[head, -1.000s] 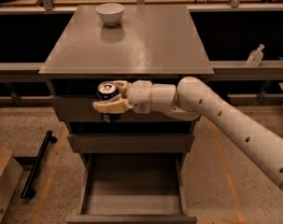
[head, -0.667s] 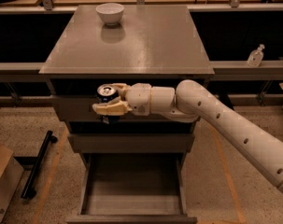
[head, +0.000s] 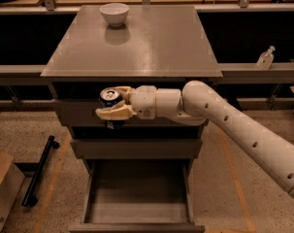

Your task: Place pepsi can into bottom drawer

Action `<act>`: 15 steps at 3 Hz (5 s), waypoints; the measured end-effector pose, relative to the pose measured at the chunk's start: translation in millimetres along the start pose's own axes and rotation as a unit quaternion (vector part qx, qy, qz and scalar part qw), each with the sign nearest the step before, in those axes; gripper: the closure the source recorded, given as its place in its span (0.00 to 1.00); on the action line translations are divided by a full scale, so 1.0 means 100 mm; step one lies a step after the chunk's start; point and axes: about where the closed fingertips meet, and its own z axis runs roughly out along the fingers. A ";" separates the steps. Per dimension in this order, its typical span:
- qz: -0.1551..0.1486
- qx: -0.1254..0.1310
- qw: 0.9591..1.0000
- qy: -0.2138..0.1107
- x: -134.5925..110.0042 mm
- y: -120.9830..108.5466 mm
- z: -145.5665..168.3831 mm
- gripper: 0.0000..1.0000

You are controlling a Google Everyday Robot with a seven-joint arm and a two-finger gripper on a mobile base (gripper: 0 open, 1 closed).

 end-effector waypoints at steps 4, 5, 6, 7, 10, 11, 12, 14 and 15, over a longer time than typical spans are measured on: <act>0.060 0.041 0.994 -0.081 1.87 0.53 0.31 1.00; 0.042 0.054 0.995 -0.066 1.89 0.55 0.31 1.00; 0.026 0.057 0.997 -0.044 2.13 0.47 0.38 1.00; 0.015 0.057 0.998 0.010 2.47 0.40 0.42 1.00; 0.006 0.068 0.996 0.048 2.84 0.39 0.42 1.00; 0.016 0.055 0.998 0.008 2.91 0.37 0.50 1.00; 0.035 0.042 0.998 -0.036 3.23 0.36 0.61 1.00; 0.067 0.059 0.994 -0.058 3.69 0.31 0.71 1.00; 0.065 0.047 0.995 -0.057 3.83 0.34 0.81 1.00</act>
Offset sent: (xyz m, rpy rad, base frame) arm -0.0334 0.0155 -0.1955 0.1570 -0.0136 -0.0555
